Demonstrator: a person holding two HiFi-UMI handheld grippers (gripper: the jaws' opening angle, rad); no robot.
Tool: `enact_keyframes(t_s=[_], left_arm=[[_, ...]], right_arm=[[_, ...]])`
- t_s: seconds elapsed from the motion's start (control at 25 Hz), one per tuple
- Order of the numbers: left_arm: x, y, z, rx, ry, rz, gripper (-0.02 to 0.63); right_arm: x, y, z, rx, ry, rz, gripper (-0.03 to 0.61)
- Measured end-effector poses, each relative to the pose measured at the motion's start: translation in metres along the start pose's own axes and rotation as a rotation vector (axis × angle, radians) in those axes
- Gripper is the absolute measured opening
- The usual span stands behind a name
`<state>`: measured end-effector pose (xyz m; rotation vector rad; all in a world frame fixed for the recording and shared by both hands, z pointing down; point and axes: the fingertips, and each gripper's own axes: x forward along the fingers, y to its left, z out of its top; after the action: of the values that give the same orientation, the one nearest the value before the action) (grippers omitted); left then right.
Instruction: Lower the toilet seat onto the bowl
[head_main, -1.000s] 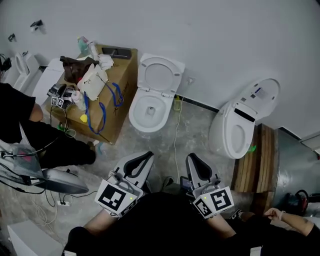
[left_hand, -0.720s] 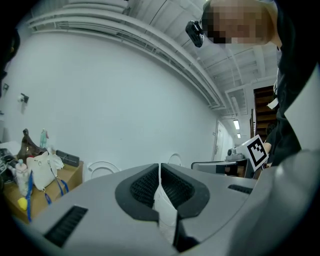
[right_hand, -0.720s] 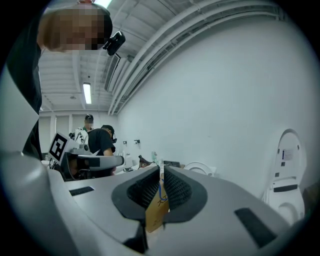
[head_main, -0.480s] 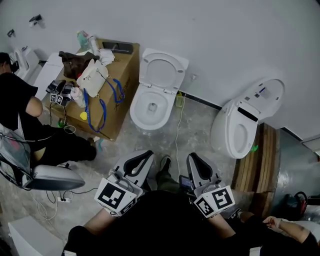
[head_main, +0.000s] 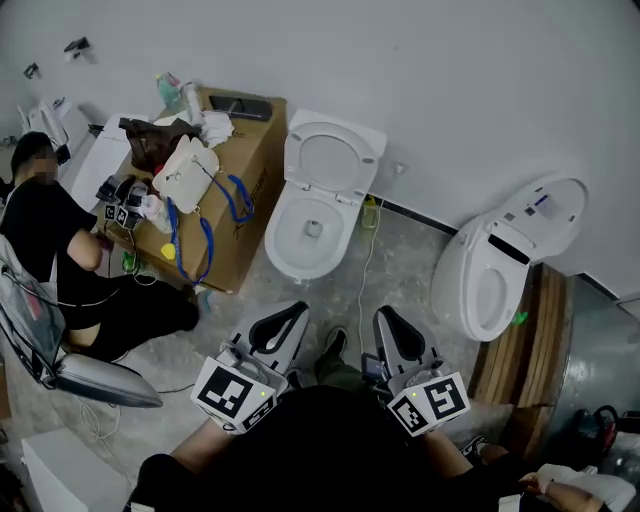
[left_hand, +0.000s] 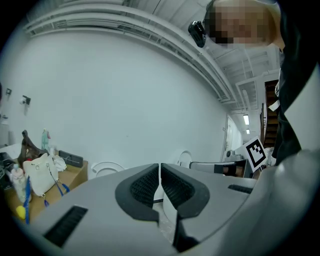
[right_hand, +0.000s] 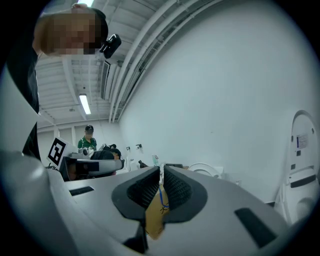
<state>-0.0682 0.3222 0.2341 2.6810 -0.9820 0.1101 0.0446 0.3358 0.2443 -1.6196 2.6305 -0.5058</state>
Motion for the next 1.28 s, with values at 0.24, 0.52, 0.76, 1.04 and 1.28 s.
enact_keyframes(t_s=[0.24,0.52,0.76,1.04,1.28], left_arm=[[0.051,0.006,0.017,0.012,0.008,0.015,0.025],[0.102,0.008,0.023,-0.017,0.023,0.054,0.025],[0.127,0.009,0.023,0.003,0.037,0.073,0.025],[0.145,0.013,0.025,0.02,0.058,0.082,0.025],[0.152,0.039,0.021,0.051,0.087,0.109,0.025]], right_arm=[[0.025,-0.047,0.018,0.013,0.004,0.027,0.049],[0.04,-0.105,0.029,0.037,0.009,0.04,0.049],[0.051,-0.143,0.04,0.036,-0.005,0.035,0.049],[0.059,-0.163,0.041,0.06,0.007,0.024,0.049],[0.083,-0.17,0.035,0.067,0.038,0.019,0.049]])
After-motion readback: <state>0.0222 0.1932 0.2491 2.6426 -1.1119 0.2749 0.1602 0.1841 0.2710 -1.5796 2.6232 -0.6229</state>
